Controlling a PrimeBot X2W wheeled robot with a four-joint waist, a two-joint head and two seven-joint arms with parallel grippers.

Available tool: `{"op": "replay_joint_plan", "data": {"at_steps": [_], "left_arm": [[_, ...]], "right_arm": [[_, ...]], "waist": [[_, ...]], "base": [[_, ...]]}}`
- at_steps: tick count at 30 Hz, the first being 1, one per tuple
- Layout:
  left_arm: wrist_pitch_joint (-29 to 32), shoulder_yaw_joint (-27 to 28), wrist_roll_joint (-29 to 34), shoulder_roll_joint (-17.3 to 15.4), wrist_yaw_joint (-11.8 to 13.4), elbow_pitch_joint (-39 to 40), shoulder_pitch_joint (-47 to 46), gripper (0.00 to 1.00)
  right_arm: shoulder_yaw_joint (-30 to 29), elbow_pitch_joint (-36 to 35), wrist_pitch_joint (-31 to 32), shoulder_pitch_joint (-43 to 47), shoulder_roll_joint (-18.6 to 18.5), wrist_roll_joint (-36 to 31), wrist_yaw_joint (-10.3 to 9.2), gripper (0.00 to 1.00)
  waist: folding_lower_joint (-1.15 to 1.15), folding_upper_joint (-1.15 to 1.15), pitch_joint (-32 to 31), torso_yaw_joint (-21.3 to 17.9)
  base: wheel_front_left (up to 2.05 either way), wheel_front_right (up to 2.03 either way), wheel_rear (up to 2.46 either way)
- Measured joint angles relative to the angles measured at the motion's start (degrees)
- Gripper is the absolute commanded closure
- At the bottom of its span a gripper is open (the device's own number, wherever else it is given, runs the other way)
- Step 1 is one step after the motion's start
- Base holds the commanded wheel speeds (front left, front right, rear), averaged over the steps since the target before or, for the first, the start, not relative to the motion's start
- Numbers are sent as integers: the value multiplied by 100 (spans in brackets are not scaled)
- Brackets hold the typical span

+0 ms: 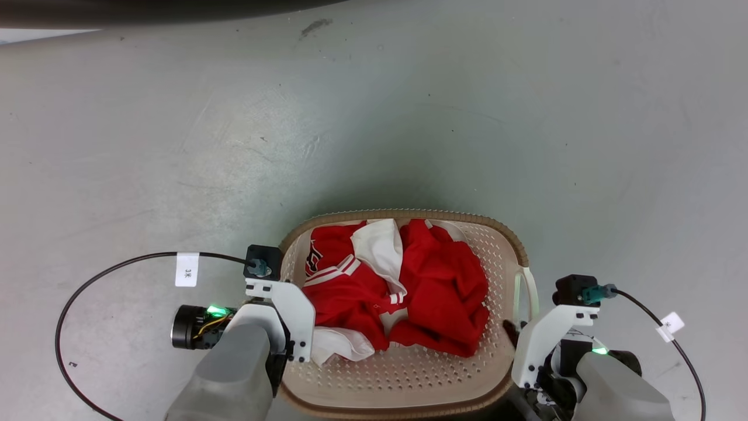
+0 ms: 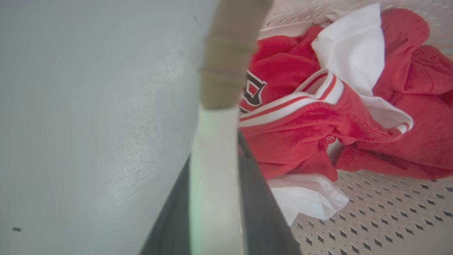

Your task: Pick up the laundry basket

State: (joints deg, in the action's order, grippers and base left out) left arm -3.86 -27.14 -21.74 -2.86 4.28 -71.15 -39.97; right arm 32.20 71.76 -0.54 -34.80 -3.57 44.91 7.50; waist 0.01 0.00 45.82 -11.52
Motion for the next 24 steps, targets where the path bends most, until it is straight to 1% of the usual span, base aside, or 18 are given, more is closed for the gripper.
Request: {"op": "replay_joint_plan", "data": {"at_steps": [6, 12, 17, 24], "left_arm": [[-85, -49, -118, 5, -3, 1, -31, 100], [-34, -127, -320, -33, -56, 26, 1, 100], [35, -259, -517, -30, -113, 134, 82, 100], [398, -538, -939, -23, -187, 310, 264, 100]], "right_arm": [[130, 11, -68, -18, -2, 145, 0, 100], [257, 24, -108, -22, -21, 255, 0, 100], [386, 32, -148, -21, -118, 314, 0, 100], [635, -29, -20, -12, -354, 407, 0, 100]], "waist": [[0, 0, 30, 9], [0, 0, -89, 31], [0, 0, -312, 59], [-1, 0, -799, 149]], "base": [[0, 0, 0], [0, 0, 0], [0, 0, 0], [0, 0, 0]]}}
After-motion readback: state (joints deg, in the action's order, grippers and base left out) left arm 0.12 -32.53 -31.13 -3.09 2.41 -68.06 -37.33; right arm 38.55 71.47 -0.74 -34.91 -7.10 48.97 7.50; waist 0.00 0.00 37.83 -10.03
